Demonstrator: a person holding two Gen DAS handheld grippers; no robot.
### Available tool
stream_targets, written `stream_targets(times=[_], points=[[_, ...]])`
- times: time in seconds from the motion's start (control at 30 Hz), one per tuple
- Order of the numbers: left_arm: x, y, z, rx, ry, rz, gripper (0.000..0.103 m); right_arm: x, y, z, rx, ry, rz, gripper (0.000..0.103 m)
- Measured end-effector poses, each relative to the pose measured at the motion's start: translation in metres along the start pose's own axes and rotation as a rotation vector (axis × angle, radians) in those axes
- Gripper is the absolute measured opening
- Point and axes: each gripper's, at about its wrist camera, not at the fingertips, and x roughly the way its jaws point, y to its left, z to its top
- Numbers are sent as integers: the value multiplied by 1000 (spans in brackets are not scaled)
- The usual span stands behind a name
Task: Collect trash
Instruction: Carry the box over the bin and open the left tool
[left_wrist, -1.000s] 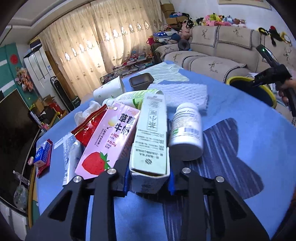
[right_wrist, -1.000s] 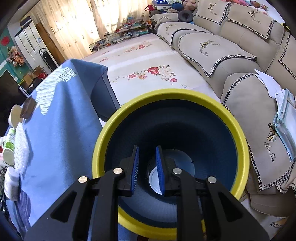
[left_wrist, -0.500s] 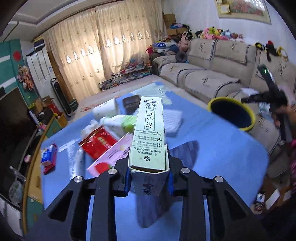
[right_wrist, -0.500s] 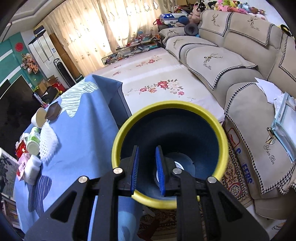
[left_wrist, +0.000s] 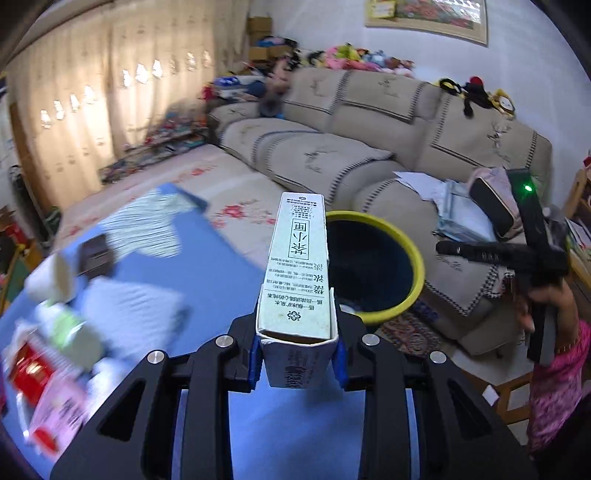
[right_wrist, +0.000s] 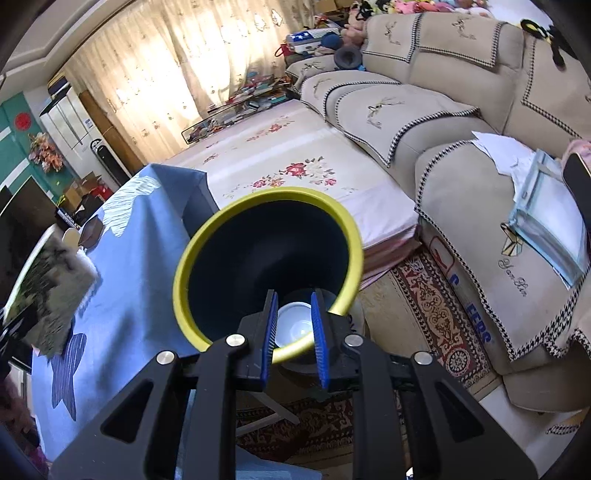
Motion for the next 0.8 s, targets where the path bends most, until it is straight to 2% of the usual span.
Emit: stream_targets(times=[0.27, 0.47, 0.5, 0.53, 0.57, 0.7, 0.8], points=[[108, -35, 43, 21, 114, -76, 30, 4, -22, -7, 39, 18, -10, 18], [156, -51, 58, 21, 151, -86, 31, 8, -30, -8, 58, 31, -14, 18], [159, -53, 60, 20, 147, -78, 32, 8, -31, -7, 59, 33, -12, 19], [159, -51, 59, 21, 143, -73, 39, 8, -30, -8, 59, 33, -11, 21], [157, -52, 61, 21, 133, -64, 42, 8, -30, -8, 59, 32, -9, 22], [135, -45, 57, 15, 90, -45, 42, 8, -24, -9, 53, 32, 2, 22], [103, -34, 48, -11, 57, -26, 47, 9, -16, -10, 41, 35, 11, 22]])
